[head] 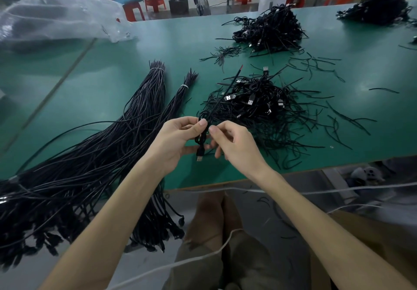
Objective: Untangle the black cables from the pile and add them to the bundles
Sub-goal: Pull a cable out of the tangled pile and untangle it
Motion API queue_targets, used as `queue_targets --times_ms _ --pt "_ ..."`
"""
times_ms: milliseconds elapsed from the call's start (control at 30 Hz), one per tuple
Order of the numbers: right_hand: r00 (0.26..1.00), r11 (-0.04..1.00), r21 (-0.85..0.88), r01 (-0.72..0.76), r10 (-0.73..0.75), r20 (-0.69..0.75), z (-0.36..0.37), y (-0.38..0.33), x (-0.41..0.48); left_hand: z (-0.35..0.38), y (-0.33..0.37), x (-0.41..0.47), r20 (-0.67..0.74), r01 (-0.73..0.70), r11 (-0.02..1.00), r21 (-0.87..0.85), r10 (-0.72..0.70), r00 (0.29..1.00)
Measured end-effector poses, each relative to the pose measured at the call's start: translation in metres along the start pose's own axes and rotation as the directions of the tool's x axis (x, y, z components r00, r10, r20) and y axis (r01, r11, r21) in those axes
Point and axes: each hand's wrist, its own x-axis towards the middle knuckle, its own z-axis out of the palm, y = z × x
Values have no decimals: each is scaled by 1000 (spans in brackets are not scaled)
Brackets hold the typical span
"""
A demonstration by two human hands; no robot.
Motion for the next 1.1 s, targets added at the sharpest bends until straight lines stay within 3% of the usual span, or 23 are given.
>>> queue_targets --times_ms 233,333,433,567,633,767,833,900,1000,1067,1100 --pt "999 999 1 53 -53 3 -5 -3 -3 3 -3 0 -28 -31 998 58 33 999" --pt "982 968 -171 182 -187 -13 -7 -5 -4 4 -5 0 -56 14 996 89 -9 998" --pt "917 808 -455 374 -394 54 -8 -5 -5 4 -6 0 -104 42 987 155 -26 994" --pt "721 408 -733 544 -674 160 -9 -3 -3 1 0 -3 -16 12 968 250 -9 1000" --pt "619 251 -775 580 -754 218 -8 -1 -2 -2 8 -4 72 80 968 236 -100 992" --pt "485 108 -769 630 -828 280 -8 1 -2 -9 21 -4 132 237 931 277 -282 950" --pt "467 94 -774 626 -841 275 -9 -2 -1 -12 21 -3 115 245 933 262 -282 952" --pt "494 131 -773 620 -831 255 -13 -4 1 -14 21 -3 155 210 955 209 -244 957" --pt "603 316 -739 595 -783 150 -19 -4 2 -16 21 -4 230 94 985 145 -126 965" --pt "669 454 -703 547 -742 41 -26 -5 3 -17 18 0 116 -6 968 251 -24 993" --pt "697 513 -688 513 -717 -14 -31 -6 5 -19 16 3 16 -46 921 388 43 999"
